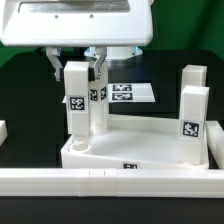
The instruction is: Assemble desk
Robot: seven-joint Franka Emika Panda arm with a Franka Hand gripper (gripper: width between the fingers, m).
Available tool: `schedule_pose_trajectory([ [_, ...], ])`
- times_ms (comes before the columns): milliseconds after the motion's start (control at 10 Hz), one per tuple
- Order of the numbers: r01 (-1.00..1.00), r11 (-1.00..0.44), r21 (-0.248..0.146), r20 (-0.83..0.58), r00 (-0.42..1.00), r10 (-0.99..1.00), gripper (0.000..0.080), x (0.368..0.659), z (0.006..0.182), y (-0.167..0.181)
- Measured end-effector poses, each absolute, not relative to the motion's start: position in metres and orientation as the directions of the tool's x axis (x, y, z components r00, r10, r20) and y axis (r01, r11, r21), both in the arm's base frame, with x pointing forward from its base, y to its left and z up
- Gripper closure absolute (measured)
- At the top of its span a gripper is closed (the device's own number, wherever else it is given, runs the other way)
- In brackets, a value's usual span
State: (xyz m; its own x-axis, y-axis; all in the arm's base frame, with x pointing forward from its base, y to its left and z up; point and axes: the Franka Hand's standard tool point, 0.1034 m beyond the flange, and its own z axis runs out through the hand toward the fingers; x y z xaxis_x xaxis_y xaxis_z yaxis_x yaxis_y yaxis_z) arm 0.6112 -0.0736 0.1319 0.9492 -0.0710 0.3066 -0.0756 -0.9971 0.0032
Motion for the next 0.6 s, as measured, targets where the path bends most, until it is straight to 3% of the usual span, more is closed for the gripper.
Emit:
schedule_pose_trajectory([
  [600,-0.078,-0.997,0.007,0.311,0.948,-0.072,0.0509,0.6184,0.1316,-0.0781],
])
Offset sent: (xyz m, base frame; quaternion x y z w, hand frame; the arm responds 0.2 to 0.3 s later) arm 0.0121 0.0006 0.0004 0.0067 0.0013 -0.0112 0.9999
